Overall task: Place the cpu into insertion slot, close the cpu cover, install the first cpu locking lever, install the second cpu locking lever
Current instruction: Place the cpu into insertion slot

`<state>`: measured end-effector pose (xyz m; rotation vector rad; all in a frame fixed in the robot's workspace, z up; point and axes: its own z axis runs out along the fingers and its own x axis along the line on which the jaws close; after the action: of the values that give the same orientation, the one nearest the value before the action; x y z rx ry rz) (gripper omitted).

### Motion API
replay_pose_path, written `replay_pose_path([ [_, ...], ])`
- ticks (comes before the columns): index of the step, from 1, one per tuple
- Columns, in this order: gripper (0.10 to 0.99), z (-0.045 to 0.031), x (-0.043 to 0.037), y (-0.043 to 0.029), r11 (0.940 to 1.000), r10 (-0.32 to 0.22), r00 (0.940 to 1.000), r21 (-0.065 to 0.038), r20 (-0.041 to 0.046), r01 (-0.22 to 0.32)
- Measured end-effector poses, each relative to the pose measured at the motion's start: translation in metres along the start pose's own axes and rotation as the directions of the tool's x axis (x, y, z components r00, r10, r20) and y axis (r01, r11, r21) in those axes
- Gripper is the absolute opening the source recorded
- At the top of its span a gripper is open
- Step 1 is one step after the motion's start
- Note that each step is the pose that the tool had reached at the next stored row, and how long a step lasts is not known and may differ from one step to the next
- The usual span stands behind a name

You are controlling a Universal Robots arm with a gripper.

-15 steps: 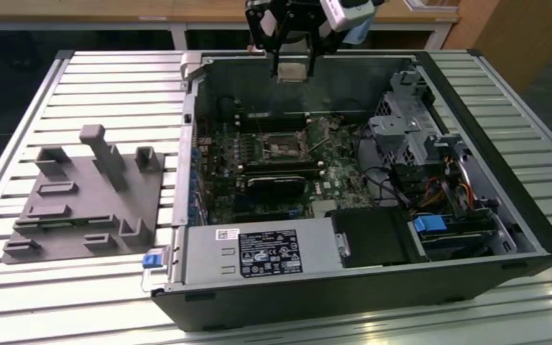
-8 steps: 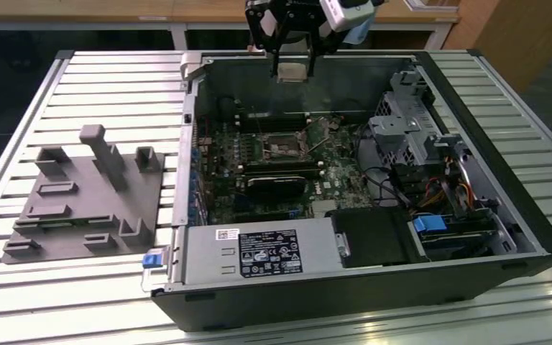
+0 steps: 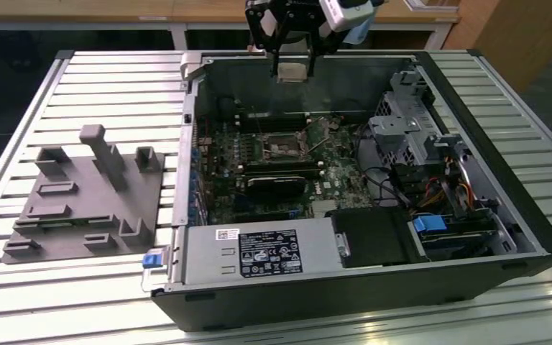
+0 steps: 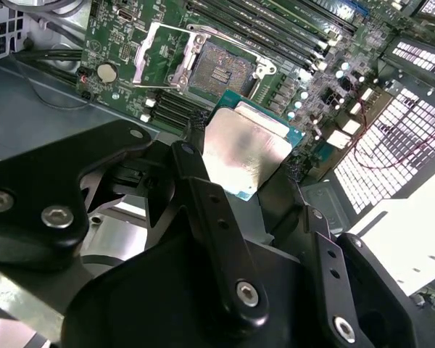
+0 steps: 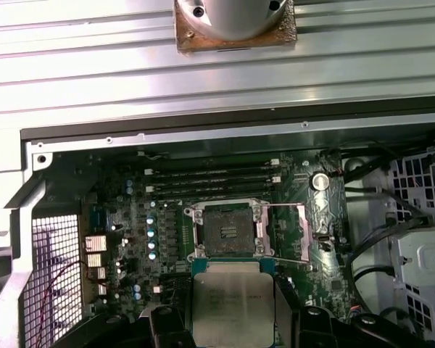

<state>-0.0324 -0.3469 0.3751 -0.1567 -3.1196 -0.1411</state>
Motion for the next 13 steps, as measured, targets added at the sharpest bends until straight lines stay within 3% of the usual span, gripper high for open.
replay_pose_path([
  [13, 0.541, 0.0, 0.0, 0.0, 0.9999, 0.014, 0.9999, 0.0, 0.0013, -0.014],
])
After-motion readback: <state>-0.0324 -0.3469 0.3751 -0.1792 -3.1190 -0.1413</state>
